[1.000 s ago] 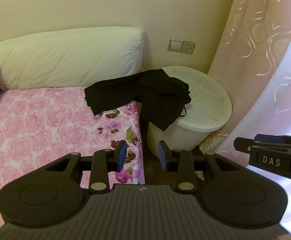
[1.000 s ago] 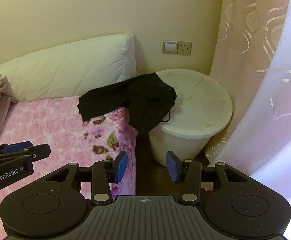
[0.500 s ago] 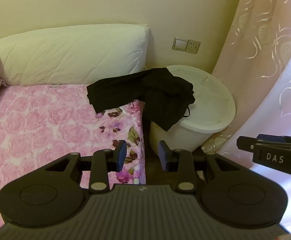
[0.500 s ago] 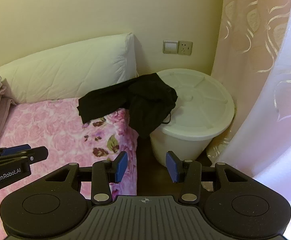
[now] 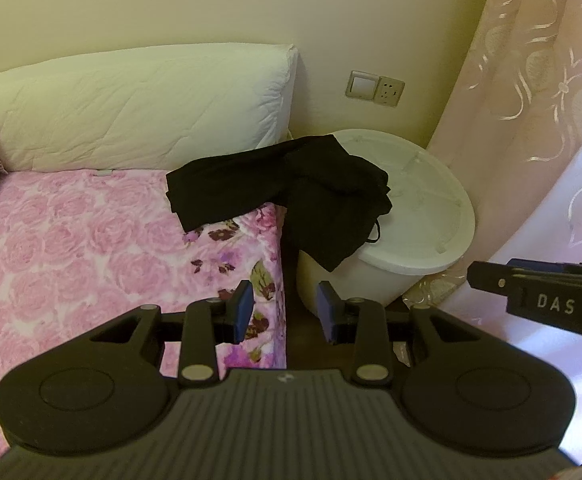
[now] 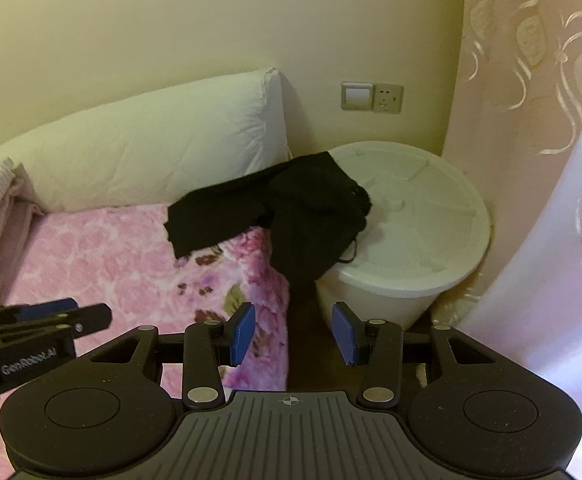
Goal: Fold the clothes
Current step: 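Move both grippers toward the black garment on the white bin lid, then grasp the black garment with both grippers and lift it off the lid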
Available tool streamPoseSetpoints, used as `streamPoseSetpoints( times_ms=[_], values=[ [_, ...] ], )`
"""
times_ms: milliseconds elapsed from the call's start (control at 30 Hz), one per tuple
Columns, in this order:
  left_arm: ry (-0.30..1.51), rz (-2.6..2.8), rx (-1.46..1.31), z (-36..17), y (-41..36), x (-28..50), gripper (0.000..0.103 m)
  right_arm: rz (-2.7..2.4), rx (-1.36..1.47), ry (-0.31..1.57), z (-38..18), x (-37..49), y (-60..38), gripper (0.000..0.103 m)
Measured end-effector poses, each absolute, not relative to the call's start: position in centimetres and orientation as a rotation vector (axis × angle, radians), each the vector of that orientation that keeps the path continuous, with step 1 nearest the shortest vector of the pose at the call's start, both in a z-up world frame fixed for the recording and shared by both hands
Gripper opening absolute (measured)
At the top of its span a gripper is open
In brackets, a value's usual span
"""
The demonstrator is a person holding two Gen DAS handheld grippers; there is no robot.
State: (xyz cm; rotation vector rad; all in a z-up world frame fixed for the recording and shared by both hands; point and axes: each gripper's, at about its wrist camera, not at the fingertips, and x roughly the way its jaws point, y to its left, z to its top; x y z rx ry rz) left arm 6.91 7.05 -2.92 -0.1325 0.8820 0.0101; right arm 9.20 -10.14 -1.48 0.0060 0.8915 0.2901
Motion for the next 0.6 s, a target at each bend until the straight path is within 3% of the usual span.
streamPoseSetpoints(
  times_ms=[600],
  values=[
    [0.981, -0.002, -0.169, -6.5, 4.2, 18.2, 0.031, 0.349, 0.054, 0.978, -4.7, 20.7, -13.4, 0.047]
  ],
)
